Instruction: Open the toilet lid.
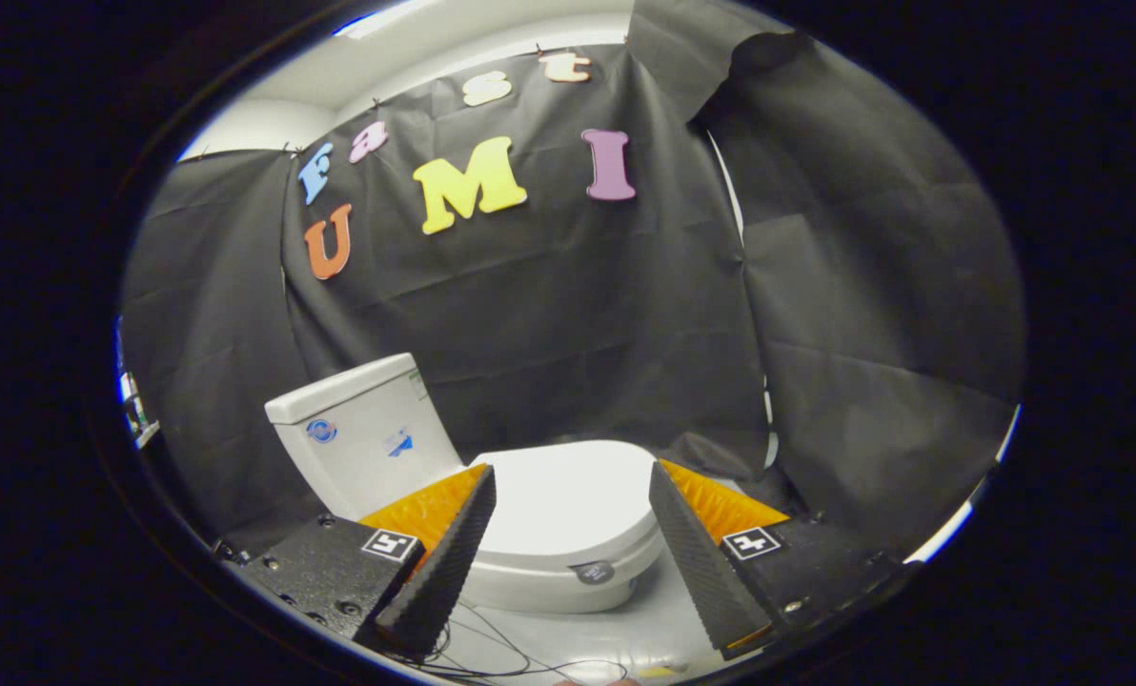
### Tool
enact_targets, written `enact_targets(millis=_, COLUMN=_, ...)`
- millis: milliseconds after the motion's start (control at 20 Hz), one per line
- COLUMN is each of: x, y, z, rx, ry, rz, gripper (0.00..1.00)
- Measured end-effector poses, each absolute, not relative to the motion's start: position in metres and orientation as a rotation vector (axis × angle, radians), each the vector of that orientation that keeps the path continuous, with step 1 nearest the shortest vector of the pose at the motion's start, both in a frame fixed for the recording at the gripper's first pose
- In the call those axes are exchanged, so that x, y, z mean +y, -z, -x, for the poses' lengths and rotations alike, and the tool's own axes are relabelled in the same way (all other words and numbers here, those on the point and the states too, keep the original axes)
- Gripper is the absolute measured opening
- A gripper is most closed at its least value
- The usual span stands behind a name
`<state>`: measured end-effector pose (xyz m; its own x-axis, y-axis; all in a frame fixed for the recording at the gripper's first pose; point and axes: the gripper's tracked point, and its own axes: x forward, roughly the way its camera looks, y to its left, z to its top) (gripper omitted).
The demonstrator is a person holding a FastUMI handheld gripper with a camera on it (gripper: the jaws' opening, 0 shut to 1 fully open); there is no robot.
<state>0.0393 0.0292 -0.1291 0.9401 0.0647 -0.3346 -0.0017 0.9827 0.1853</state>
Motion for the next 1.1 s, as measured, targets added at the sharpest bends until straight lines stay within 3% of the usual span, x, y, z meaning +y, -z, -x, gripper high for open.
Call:
enact_targets(millis=350, x=0.042, y=0.224, z=-0.063, rx=0.561, ry=-0.035, rz=-0.389, gripper=1.0)
enact_targets(millis=850, x=0.026, y=0.321, z=-0.089, rx=0.762, ry=0.073, rz=-0.771, gripper=0.98)
enact_targets(millis=1100, x=0.02, y=0.355, z=-0.098, rx=0.82, ry=0.121, rz=-0.877, gripper=0.85)
